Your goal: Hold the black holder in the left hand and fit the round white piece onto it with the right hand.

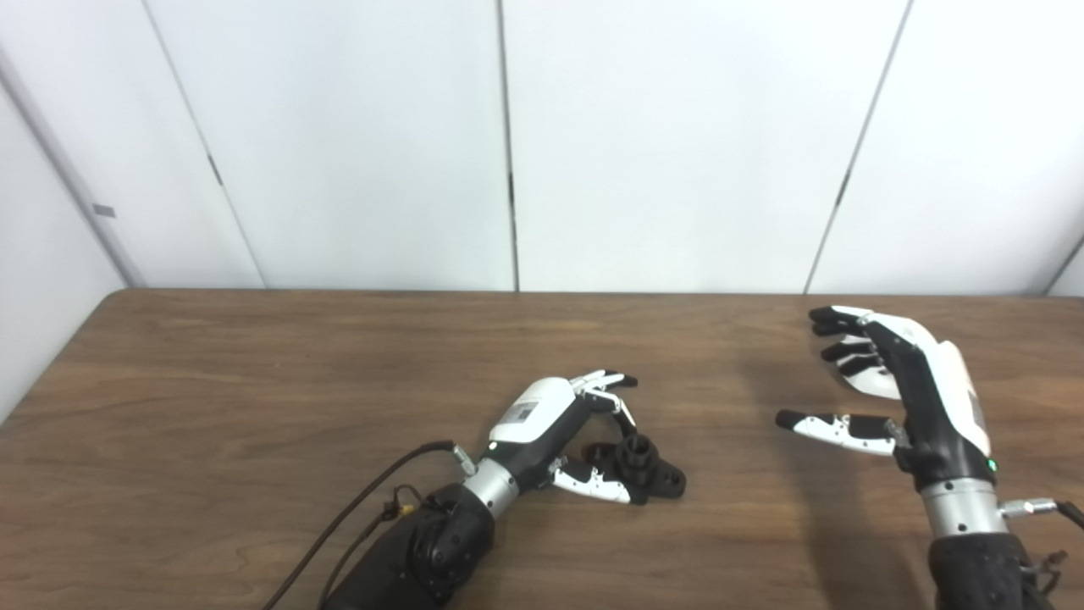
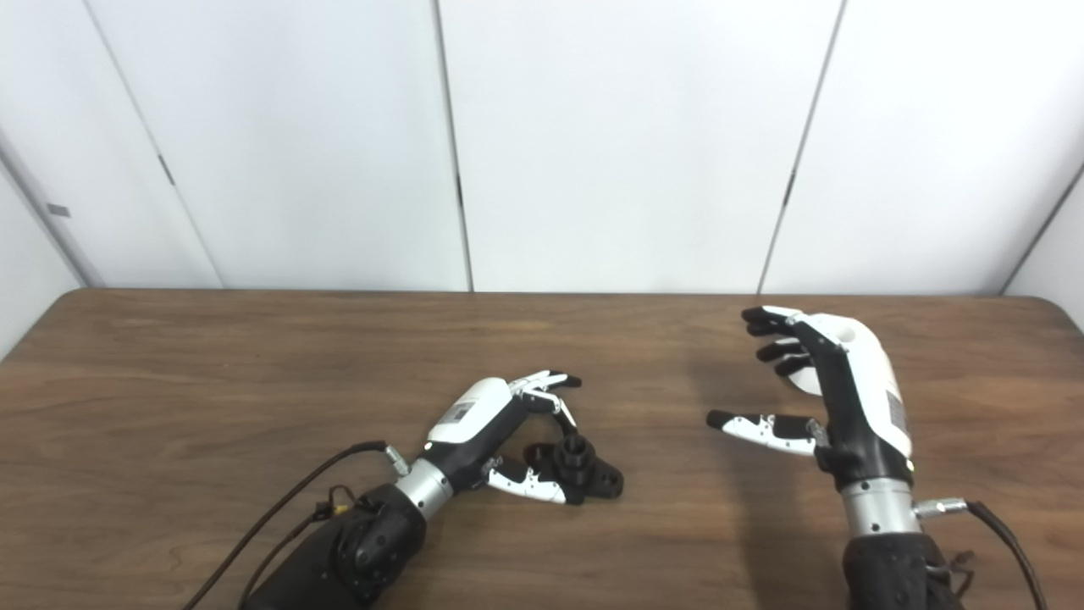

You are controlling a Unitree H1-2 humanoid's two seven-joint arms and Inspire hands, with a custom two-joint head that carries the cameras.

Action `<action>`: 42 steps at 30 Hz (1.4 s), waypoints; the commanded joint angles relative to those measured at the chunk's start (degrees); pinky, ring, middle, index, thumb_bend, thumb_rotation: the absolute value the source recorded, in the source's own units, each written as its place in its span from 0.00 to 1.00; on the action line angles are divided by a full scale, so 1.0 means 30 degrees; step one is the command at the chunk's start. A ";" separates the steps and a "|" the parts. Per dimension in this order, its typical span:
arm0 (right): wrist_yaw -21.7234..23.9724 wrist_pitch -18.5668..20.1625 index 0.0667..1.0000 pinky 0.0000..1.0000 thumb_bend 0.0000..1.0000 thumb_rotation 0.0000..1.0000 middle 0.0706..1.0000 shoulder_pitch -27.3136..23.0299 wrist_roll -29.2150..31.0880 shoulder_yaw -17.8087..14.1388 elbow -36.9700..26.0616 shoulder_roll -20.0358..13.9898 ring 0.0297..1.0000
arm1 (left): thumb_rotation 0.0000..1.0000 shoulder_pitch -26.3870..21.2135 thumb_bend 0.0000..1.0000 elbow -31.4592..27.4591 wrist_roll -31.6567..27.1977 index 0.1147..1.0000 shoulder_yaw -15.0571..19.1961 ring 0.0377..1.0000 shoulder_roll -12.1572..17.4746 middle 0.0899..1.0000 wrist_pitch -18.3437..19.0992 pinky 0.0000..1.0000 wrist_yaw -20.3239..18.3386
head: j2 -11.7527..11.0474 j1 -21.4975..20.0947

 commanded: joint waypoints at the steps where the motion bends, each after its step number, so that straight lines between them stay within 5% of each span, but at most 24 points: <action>1: -0.0194 -0.0191 0.70 0.53 0.68 0.05 0.68 -0.0770 -0.0060 -0.0003 -0.0763 0.0020 0.60 | 0.08 0.1098 0.52 0.1426 0.0899 0.41 -0.0516 0.93 -0.0180 0.88 0.1032 0.91 -0.0181 | 0.0025 -0.0190; 17: -0.0059 0.0134 0.70 0.52 0.68 0.07 0.68 -0.0843 -0.0052 -0.0147 -0.1022 -0.0095 0.60 | 0.08 0.1073 0.52 0.2163 0.2148 0.41 -0.0452 0.91 -0.0455 0.86 0.1755 0.90 0.1215 | 0.0133 -0.0784; 31: 0.0011 0.0043 0.70 0.50 0.69 0.07 0.68 -0.0960 0.0014 -0.0172 -0.1062 -0.0319 0.59 | 0.08 0.1702 0.52 0.1267 0.4176 0.41 -0.0177 0.86 -0.0954 0.82 0.4661 0.86 0.3374 | 0.0228 -0.0579; 42: 0.0006 0.0254 0.70 0.53 0.69 0.07 0.67 -0.0882 -0.0083 -0.0106 -0.1156 -0.0214 0.60 | 0.08 0.1922 0.52 0.0709 0.4291 0.41 0.0612 0.86 -0.0999 0.82 0.6134 0.85 0.3763 | 0.0290 -0.0598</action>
